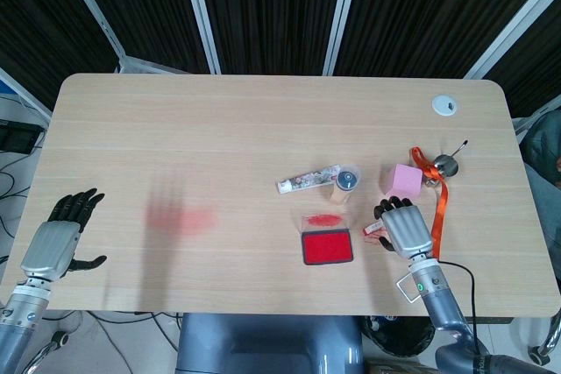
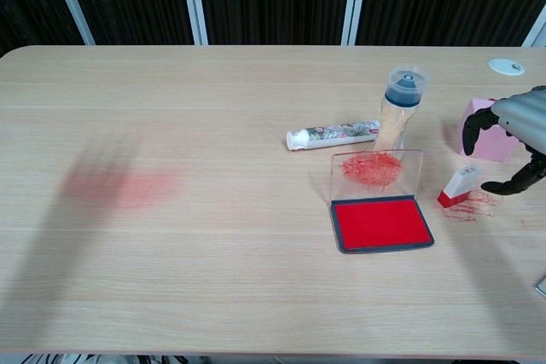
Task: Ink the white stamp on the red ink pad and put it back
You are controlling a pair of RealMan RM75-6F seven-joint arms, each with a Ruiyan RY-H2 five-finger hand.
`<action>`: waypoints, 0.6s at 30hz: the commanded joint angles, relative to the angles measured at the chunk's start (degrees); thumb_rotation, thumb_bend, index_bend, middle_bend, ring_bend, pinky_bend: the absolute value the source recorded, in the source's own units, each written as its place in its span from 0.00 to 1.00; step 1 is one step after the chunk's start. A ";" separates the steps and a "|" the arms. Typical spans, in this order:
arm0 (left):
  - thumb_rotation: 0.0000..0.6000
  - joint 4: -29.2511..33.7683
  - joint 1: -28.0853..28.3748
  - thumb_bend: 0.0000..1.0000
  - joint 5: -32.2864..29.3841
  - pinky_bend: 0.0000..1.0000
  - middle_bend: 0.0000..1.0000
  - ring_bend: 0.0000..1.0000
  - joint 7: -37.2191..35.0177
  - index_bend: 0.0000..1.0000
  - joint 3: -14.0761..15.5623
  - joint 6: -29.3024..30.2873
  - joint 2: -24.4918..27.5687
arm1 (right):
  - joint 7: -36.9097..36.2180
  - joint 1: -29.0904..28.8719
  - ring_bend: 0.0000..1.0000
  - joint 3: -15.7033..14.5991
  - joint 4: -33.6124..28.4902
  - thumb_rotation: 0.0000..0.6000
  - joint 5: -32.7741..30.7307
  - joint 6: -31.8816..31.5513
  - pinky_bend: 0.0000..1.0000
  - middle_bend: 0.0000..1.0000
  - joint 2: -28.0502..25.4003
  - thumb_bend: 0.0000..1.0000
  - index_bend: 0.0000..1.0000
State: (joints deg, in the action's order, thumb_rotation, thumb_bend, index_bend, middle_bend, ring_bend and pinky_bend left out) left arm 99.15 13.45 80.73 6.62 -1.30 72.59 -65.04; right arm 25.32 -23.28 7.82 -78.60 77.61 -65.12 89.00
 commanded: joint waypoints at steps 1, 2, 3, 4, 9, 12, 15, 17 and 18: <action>1.00 0.01 0.04 0.00 -0.07 0.00 0.00 0.00 0.03 0.00 0.01 -0.09 0.00 | -0.30 -0.31 0.29 -0.13 0.87 1.00 -0.45 0.32 0.37 0.37 0.61 0.28 0.48; 1.00 0.03 0.06 0.00 -0.14 0.00 0.00 0.00 0.03 0.00 0.03 -0.17 0.01 | -0.43 -0.41 0.29 -0.13 1.20 1.00 -0.60 0.39 0.37 0.37 0.83 0.28 0.48; 1.00 0.05 0.09 0.00 -0.23 0.00 0.00 0.00 0.02 0.00 0.02 -0.25 0.00 | -0.63 -0.52 0.29 -0.11 1.55 1.00 -0.78 0.52 0.37 0.37 1.10 0.28 0.48; 1.00 0.09 0.13 0.00 -0.32 0.00 0.00 0.00 0.02 0.00 0.00 -0.32 0.01 | -0.78 -0.63 0.29 -0.10 1.92 1.00 -0.92 0.60 0.37 0.37 1.39 0.28 0.48; 1.00 0.19 0.24 0.00 -0.70 0.00 0.00 0.00 0.04 0.00 -0.03 -0.61 0.03 | -1.25 -1.19 0.29 -0.17 3.26 1.00 -1.08 0.70 0.37 0.37 2.47 0.28 0.48; 1.00 0.20 0.28 0.00 -0.83 0.00 0.00 0.00 0.06 0.00 -0.04 -0.69 0.02 | -1.27 -1.50 0.29 -0.19 3.73 1.00 -1.33 0.82 0.37 0.37 2.89 0.28 0.48; 1.00 0.23 0.34 0.00 -1.01 0.00 0.00 0.00 0.05 0.00 -0.05 -0.83 0.05 | -1.13 -1.79 0.29 -0.22 4.13 1.00 -1.70 1.05 0.37 0.37 3.25 0.28 0.48; 1.00 0.27 0.37 0.00 -1.11 0.00 0.00 0.00 0.07 0.00 -0.06 -0.90 0.07 | -1.05 -1.93 0.29 -0.24 4.33 1.00 -1.90 1.19 0.37 0.37 3.43 0.29 0.48; 1.00 0.28 0.40 0.00 -1.23 0.00 0.00 0.00 0.10 0.00 -0.06 -1.00 0.09 | -1.02 -2.07 0.29 -0.24 4.56 1.00 -2.15 1.42 0.37 0.37 3.68 0.30 0.48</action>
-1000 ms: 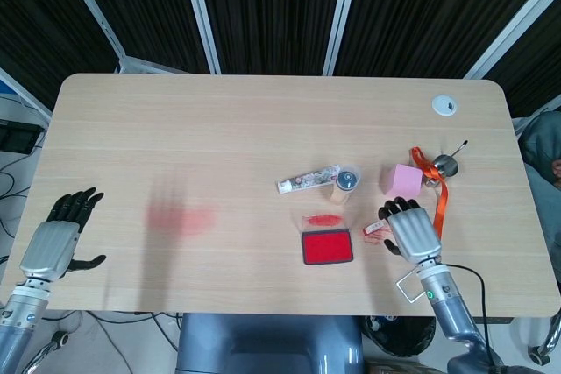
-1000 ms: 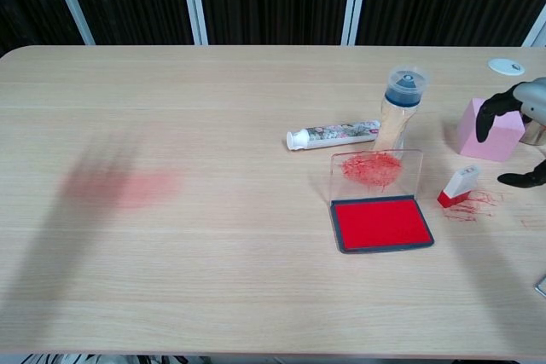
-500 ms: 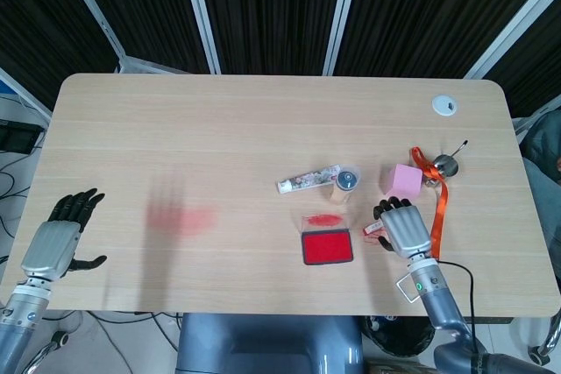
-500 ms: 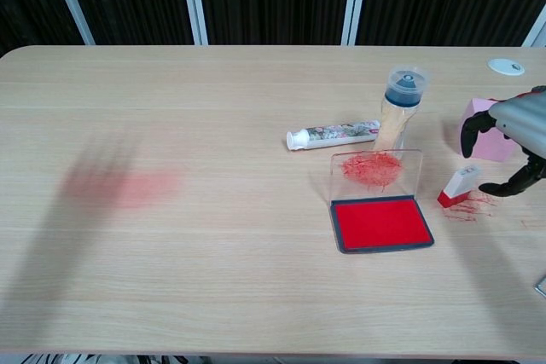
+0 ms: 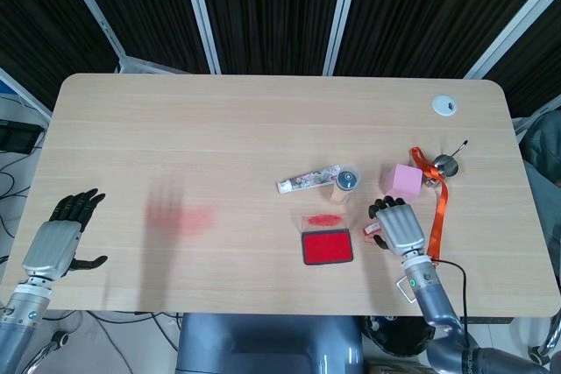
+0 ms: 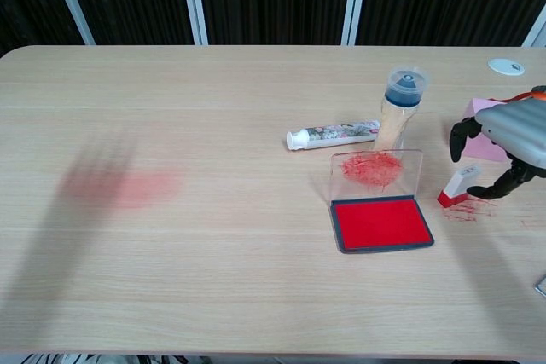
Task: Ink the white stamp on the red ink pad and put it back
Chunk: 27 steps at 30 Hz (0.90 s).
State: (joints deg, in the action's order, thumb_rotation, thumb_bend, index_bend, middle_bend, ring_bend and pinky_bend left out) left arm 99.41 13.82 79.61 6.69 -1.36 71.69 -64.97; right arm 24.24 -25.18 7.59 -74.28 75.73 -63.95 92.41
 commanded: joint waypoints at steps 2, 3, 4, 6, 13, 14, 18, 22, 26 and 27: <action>1.00 0.09 0.07 0.00 -0.25 0.00 0.00 0.00 0.08 0.00 -0.02 -0.17 0.06 | 0.23 -0.33 0.29 -0.07 0.59 1.00 -0.52 0.43 0.37 0.37 0.54 0.32 0.48; 1.00 0.12 0.09 0.00 -0.34 0.00 0.00 0.00 0.07 0.00 -0.04 -0.22 0.08 | 0.25 -0.40 0.29 -0.09 0.73 1.00 -0.64 0.52 0.37 0.37 0.67 0.33 0.48; 1.00 0.16 0.10 0.00 -0.41 0.00 0.00 0.00 0.04 0.00 -0.05 -0.26 0.10 | 0.28 -0.47 0.29 -0.11 0.87 1.00 -0.77 0.60 0.37 0.37 0.79 0.33 0.48; 1.00 0.19 0.13 0.00 -0.49 0.00 0.00 0.00 0.02 0.00 -0.06 -0.31 0.13 | 0.31 -0.58 0.29 -0.13 1.25 1.00 -1.06 0.77 0.37 0.37 1.05 0.34 0.48; 1.00 0.23 0.15 0.00 -0.58 0.00 0.00 0.00 -0.13 0.00 -0.09 -0.28 0.16 | 0.02 -0.68 0.29 -0.28 2.30 1.00 -1.99 1.04 0.37 0.37 1.74 0.34 0.48; 1.00 0.22 0.15 0.00 -0.57 0.00 0.00 0.00 -0.13 0.00 -0.08 -0.27 0.16 | 0.02 -0.71 0.29 -0.32 2.48 1.00 -2.05 1.07 0.37 0.37 1.82 0.34 0.48; 1.00 0.19 0.16 0.00 -0.56 0.00 0.00 0.00 -0.15 0.00 -0.07 -0.25 0.15 | -0.05 -0.79 0.29 -0.41 2.93 1.00 -2.32 1.19 0.37 0.37 2.14 0.34 0.49; 1.00 0.23 0.16 0.00 -0.63 0.00 0.00 0.00 -0.17 0.00 -0.09 -0.21 0.20 | -0.06 -0.90 0.29 -0.56 3.56 1.00 -2.65 1.41 0.38 0.38 2.66 0.35 0.50; 1.00 0.24 0.21 0.00 -0.78 0.00 0.00 0.00 -0.24 0.00 -0.12 -0.30 0.20 | -0.06 -1.04 0.29 -0.64 4.15 1.00 -2.86 1.52 0.37 0.38 3.13 0.35 0.51; 1.00 0.24 0.21 0.00 -0.74 0.00 0.00 0.00 -0.23 0.00 -0.12 -0.29 0.20 | -0.11 -1.07 0.29 -0.62 4.23 1.00 -2.96 1.57 0.37 0.38 3.20 0.36 0.51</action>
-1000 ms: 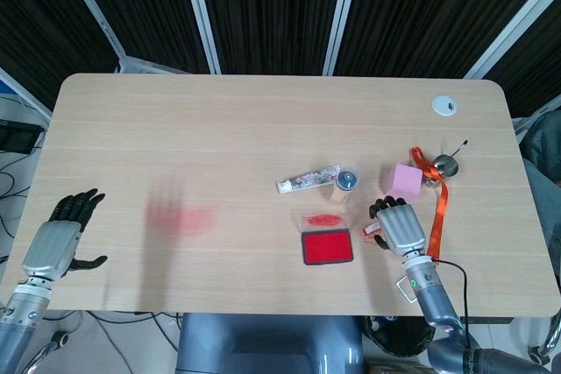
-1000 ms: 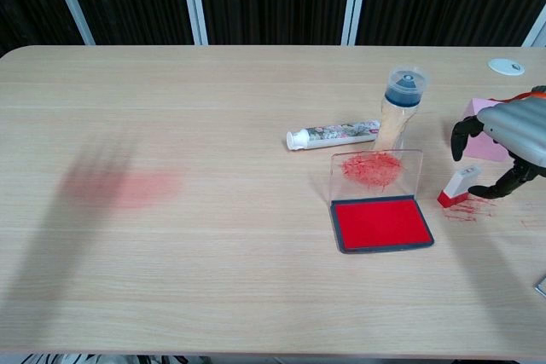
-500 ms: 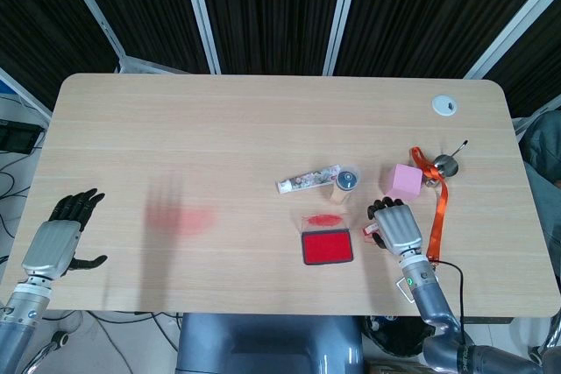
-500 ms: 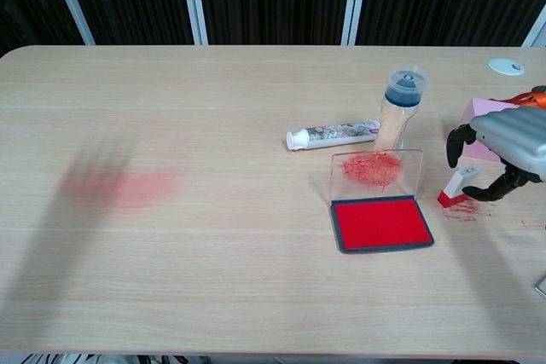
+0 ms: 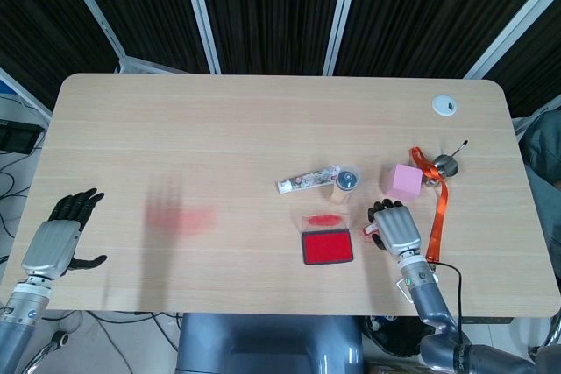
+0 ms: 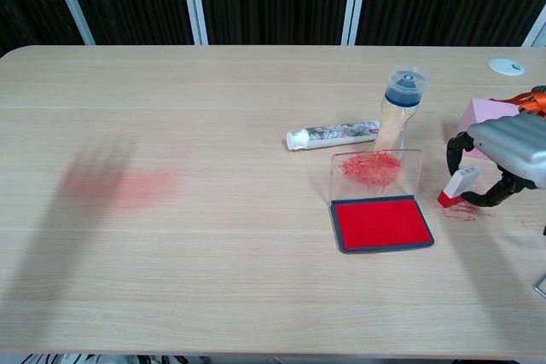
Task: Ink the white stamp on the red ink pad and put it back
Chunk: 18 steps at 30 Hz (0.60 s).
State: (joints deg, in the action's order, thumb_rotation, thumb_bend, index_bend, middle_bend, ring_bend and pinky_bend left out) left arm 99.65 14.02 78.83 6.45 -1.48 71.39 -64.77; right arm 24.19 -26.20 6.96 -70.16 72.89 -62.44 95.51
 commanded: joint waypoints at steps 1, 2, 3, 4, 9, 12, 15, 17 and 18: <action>1.00 -0.01 0.02 0.00 0.04 0.00 0.00 0.00 0.01 0.00 0.00 0.02 0.00 | -0.07 -0.10 0.29 0.03 0.21 1.00 -0.17 0.10 0.37 0.38 0.16 0.36 0.51; 1.00 0.00 0.02 0.00 0.02 0.00 0.00 0.00 0.00 0.00 0.00 0.02 0.00 | -0.02 -0.14 0.29 0.02 0.31 1.00 -0.19 0.10 0.38 0.38 0.23 0.36 0.52; 1.00 0.02 0.02 0.00 0.00 0.00 0.00 0.00 -0.02 0.00 0.00 0.01 0.01 | 0.00 -0.18 0.29 0.01 0.38 1.00 -0.21 0.10 0.37 0.38 0.29 0.36 0.52; 1.00 0.02 0.03 0.00 -0.02 0.00 0.00 0.00 -0.04 0.00 0.00 -0.02 0.02 | -0.01 -0.22 0.29 0.01 0.46 1.00 -0.23 0.11 0.38 0.38 0.36 0.36 0.52; 1.00 0.00 0.05 0.00 -0.15 0.00 0.00 0.00 -0.08 0.00 -0.03 -0.04 0.00 | -0.06 -0.40 0.29 0.07 1.07 1.00 -0.66 0.35 0.37 0.38 0.91 0.36 0.52; 1.00 0.06 0.09 0.00 -0.30 0.00 0.00 0.00 -0.05 0.00 -0.05 -0.15 -0.01 | -0.10 -0.53 0.29 0.08 1.23 1.00 -0.70 0.40 0.38 0.38 1.07 0.36 0.53; 1.00 0.08 0.08 0.00 -0.35 0.00 0.00 0.00 0.00 0.00 -0.07 -0.07 -0.02 | -0.14 -0.62 0.30 0.19 1.30 1.00 -0.85 0.38 0.38 0.39 1.15 0.36 0.53; 1.00 0.13 0.06 0.00 -0.39 0.00 0.00 0.00 -0.04 0.00 -0.09 -0.03 0.00 | -0.05 -0.66 0.30 0.22 1.31 1.00 -0.95 0.35 0.38 0.39 1.19 0.37 0.54; 1.00 0.14 0.05 0.00 -0.39 0.00 0.00 0.00 -0.05 0.00 -0.08 -0.02 0.01 | -0.05 -0.66 0.30 0.22 1.26 1.00 -0.99 0.32 0.37 0.39 1.19 0.38 0.54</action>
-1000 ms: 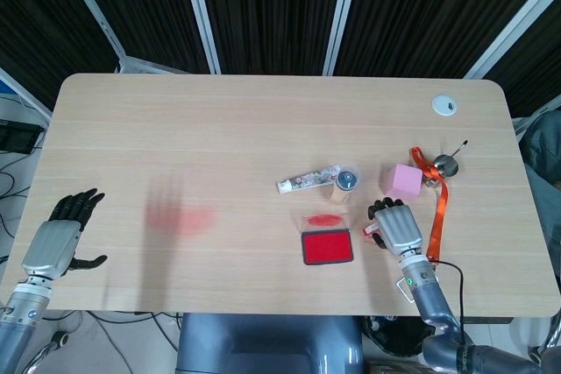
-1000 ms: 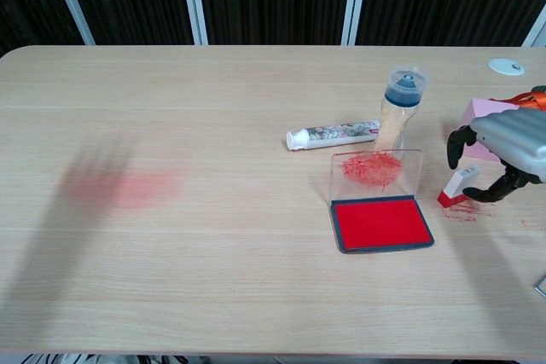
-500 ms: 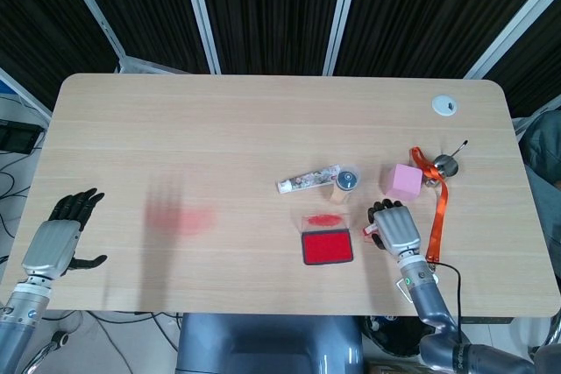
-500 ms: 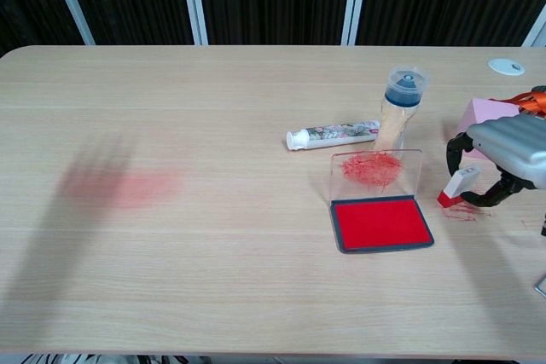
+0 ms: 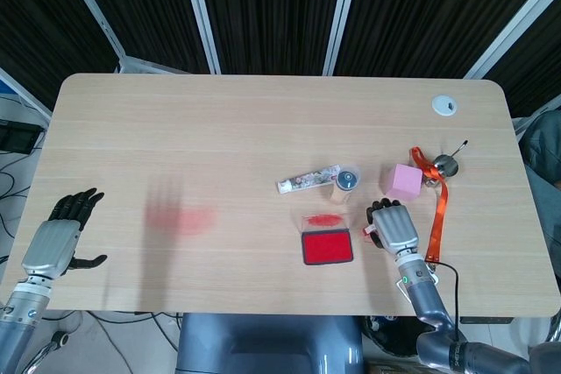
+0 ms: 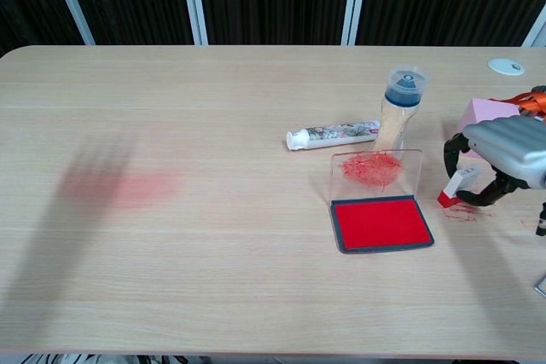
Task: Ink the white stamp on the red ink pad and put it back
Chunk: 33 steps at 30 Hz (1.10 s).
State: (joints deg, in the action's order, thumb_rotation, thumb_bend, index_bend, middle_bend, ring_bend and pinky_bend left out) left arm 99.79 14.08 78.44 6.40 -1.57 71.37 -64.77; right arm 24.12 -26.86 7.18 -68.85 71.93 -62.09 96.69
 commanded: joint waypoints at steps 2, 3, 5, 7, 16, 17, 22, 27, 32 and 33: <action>1.00 -0.02 -0.01 0.00 0.01 0.00 0.00 0.00 -0.01 0.00 0.02 0.02 0.01 | 0.03 0.03 0.30 -0.05 -0.15 1.00 -0.08 -0.10 0.37 0.39 0.04 0.39 0.55; 1.00 -0.02 0.01 0.00 0.03 0.00 0.00 0.00 -0.02 0.00 0.01 0.00 -0.01 | 0.06 0.04 0.30 -0.10 -0.22 1.00 -0.08 -0.13 0.38 0.39 0.07 0.39 0.55; 1.00 -0.02 0.01 0.00 0.03 0.00 0.00 0.00 0.02 0.00 0.03 0.01 -0.01 | 0.15 0.05 0.30 -0.19 -0.29 1.00 -0.06 -0.23 0.38 0.39 0.18 0.39 0.55; 1.00 -0.01 0.00 0.00 -0.01 0.00 0.00 0.00 0.05 0.00 0.02 0.03 -0.03 | 0.24 0.04 0.30 -0.27 -0.28 1.00 0.00 -0.32 0.38 0.39 0.28 0.39 0.55; 1.00 0.03 0.03 0.00 -0.14 0.00 0.00 0.00 0.06 0.00 0.04 -0.06 -0.03 | 0.54 -0.14 0.30 -0.40 0.00 1.00 -0.19 -0.21 0.38 0.39 0.76 0.39 0.55; 1.00 0.04 0.02 0.00 -0.12 0.00 0.00 0.00 0.10 0.00 0.05 -0.04 -0.02 | 0.57 -0.14 0.30 -0.42 0.04 1.00 -0.19 -0.23 0.38 0.39 0.80 0.39 0.55; 1.00 0.03 0.02 0.00 -0.20 0.00 0.00 0.00 0.13 0.00 0.04 -0.03 -0.05 | 0.62 -0.18 0.38 -0.48 0.10 1.00 -0.07 -0.38 0.43 0.47 0.93 0.51 0.61; 1.00 0.09 0.04 0.00 -0.24 0.00 0.00 0.00 0.19 0.00 0.08 -0.11 -0.03 | -0.76 0.02 0.51 -0.90 0.39 1.00 1.67 -1.79 0.58 0.60 0.95 0.66 0.72; 1.00 0.13 0.05 0.00 -0.23 0.00 0.00 0.00 0.24 0.00 0.10 -0.11 -0.05 | -1.65 0.50 0.53 -1.39 -0.34 1.00 2.98 -2.99 0.59 0.62 0.07 0.68 0.75; 1.00 0.14 0.05 0.00 -0.28 0.00 0.00 0.00 0.24 0.00 0.10 -0.13 -0.05 | -1.77 0.61 0.53 -1.47 -0.69 1.00 3.21 -3.25 0.59 0.62 -0.24 0.68 0.75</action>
State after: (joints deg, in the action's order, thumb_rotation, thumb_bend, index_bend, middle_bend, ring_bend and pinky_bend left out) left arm 99.93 14.12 78.16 6.65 -1.47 71.24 -64.83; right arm 22.50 -26.38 5.81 -69.30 74.94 -65.16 96.69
